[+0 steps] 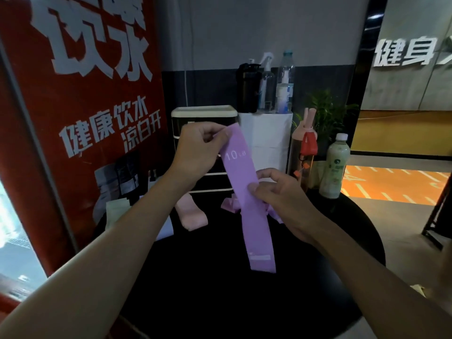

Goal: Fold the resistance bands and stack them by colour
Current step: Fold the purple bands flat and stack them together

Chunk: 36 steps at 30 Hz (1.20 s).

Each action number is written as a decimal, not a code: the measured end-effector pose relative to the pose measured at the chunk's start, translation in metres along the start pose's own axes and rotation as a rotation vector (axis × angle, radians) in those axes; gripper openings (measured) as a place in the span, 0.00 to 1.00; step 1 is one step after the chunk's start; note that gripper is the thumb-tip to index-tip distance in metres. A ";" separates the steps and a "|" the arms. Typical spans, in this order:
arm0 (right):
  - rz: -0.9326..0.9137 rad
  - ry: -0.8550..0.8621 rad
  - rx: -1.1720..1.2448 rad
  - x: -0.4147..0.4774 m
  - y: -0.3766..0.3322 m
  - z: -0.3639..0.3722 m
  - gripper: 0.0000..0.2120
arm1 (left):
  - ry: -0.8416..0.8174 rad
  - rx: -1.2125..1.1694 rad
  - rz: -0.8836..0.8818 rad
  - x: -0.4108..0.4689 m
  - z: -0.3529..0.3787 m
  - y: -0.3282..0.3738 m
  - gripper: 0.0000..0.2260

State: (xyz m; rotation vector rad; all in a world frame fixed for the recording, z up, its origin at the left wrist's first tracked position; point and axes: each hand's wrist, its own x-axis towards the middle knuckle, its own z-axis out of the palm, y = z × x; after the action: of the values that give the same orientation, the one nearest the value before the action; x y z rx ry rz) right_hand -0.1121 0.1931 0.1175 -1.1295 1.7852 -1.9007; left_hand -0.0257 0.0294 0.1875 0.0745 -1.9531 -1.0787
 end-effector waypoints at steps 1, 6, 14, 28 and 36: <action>0.023 -0.025 0.023 -0.005 0.002 0.000 0.10 | 0.015 -0.016 -0.026 -0.001 -0.003 0.000 0.06; 0.119 -0.136 0.084 -0.029 0.020 -0.001 0.13 | 0.091 -0.045 -0.129 -0.007 -0.020 -0.005 0.06; 0.250 -0.251 0.179 -0.054 0.055 -0.001 0.39 | 0.102 -0.006 -0.158 -0.022 -0.034 -0.014 0.07; 0.277 -0.057 -0.264 -0.073 0.060 -0.065 0.05 | 0.107 0.062 -0.417 -0.098 -0.057 -0.082 0.06; 0.304 -0.017 -0.568 -0.070 0.077 -0.093 0.05 | -0.023 0.225 -0.455 -0.134 -0.044 -0.105 0.04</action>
State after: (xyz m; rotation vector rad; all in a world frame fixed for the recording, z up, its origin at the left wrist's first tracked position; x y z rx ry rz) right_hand -0.1548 0.2922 0.0290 -0.9476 2.4076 -1.2402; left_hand 0.0531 -0.0076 0.0348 0.6582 -2.1276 -1.1380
